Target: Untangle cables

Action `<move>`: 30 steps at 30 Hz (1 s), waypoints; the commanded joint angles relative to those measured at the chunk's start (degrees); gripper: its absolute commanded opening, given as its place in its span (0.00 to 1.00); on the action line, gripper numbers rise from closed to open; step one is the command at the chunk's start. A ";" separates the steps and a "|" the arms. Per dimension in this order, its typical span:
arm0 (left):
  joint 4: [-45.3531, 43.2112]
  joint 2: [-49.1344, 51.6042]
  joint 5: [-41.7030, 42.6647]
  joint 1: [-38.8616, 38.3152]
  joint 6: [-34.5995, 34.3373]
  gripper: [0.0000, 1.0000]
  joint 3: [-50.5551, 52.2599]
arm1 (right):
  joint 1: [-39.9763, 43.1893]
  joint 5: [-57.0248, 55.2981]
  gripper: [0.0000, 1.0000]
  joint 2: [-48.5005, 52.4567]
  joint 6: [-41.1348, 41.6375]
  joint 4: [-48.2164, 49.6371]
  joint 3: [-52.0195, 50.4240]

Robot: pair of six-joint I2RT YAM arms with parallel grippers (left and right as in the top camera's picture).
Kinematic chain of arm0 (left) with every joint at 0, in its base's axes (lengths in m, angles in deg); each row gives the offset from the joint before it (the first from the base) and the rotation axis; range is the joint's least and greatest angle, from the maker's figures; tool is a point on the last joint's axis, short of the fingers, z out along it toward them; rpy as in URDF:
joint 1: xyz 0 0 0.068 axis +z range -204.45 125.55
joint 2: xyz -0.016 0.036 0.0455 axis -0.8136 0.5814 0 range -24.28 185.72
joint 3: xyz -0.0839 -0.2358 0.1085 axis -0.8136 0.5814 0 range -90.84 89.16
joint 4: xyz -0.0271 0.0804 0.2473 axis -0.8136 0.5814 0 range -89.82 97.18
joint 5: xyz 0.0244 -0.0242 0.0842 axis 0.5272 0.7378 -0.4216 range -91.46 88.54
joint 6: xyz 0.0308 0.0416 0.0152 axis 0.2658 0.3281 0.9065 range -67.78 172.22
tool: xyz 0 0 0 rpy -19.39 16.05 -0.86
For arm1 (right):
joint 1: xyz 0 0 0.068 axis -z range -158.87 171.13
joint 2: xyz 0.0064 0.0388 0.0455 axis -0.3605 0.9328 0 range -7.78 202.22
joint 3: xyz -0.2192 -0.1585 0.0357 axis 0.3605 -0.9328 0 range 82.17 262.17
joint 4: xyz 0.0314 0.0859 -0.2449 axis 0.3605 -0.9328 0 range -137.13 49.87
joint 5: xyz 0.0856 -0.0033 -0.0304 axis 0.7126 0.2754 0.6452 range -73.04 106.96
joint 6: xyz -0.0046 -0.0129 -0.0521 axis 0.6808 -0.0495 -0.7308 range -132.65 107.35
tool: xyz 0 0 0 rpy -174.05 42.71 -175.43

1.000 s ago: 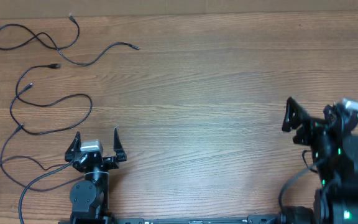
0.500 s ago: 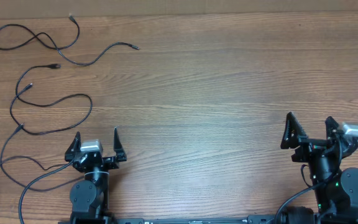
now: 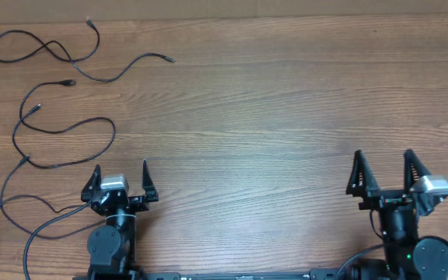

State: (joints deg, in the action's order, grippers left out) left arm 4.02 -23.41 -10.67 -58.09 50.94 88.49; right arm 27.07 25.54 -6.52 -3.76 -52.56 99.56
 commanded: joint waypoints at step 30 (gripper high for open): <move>-0.09 -0.66 0.26 0.24 1.09 1.00 0.39 | -3.67 0.00 1.00 -1.09 -9.42 10.47 -16.96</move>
State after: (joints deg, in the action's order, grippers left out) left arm 4.02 -23.41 -10.67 -58.09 50.97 88.51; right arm 23.61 26.78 -7.05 -12.68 -40.84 83.23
